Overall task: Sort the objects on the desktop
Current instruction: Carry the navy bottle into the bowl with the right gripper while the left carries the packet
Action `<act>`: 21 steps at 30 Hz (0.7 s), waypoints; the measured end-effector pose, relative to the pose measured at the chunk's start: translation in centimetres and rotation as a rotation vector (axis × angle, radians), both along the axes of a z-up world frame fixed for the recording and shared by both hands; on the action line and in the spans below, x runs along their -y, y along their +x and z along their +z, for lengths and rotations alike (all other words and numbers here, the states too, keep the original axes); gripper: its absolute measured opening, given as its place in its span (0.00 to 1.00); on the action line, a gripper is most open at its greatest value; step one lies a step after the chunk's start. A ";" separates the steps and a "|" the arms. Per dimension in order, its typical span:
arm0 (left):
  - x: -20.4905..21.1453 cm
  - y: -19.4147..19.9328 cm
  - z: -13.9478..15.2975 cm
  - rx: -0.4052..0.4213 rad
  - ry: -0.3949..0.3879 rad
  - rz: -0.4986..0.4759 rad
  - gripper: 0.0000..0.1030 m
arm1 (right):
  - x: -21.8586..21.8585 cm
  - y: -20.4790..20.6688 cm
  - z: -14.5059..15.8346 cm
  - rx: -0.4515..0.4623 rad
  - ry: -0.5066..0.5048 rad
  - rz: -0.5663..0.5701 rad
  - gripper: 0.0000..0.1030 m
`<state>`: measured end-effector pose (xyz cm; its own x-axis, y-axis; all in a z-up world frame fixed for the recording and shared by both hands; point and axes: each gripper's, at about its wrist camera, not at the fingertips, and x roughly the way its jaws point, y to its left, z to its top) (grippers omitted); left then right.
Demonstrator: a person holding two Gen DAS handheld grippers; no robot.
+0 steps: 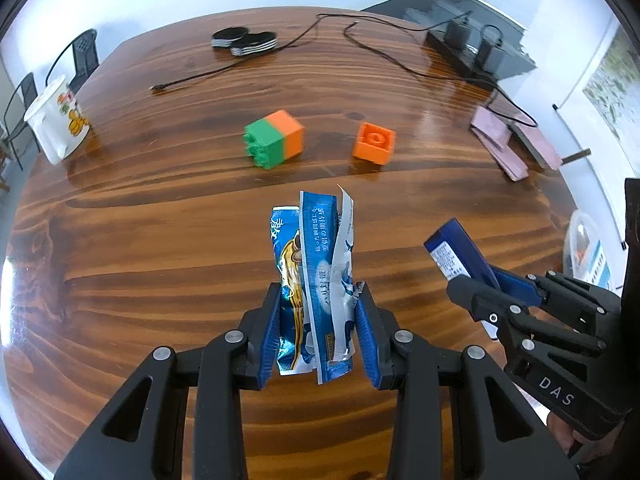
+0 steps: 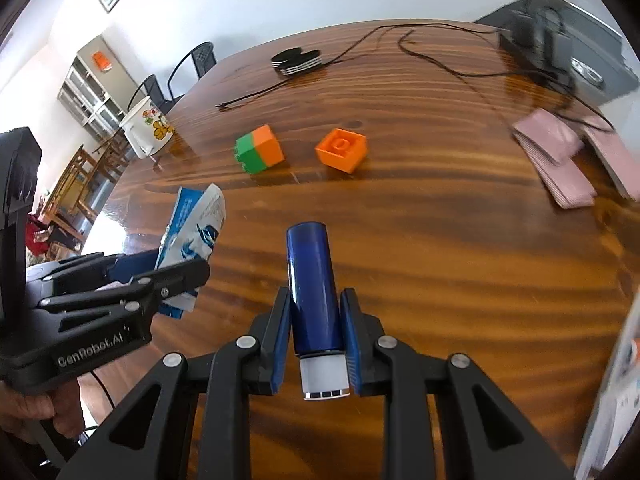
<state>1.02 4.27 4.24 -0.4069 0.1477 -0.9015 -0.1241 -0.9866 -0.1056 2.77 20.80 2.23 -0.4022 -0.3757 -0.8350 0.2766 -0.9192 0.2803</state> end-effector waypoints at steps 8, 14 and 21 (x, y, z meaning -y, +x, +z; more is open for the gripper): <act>-4.2 1.5 1.3 -0.038 -0.008 -0.072 0.37 | -5.4 2.6 0.8 -0.007 -0.012 -0.095 0.26; -7.7 2.5 1.9 -0.058 -0.013 -0.122 0.37 | -8.8 4.4 1.4 -0.025 -0.014 -0.154 0.26; -11.8 3.7 2.3 -0.076 -0.012 -0.178 0.37 | -13.0 6.5 2.1 -0.045 -0.015 -0.219 0.26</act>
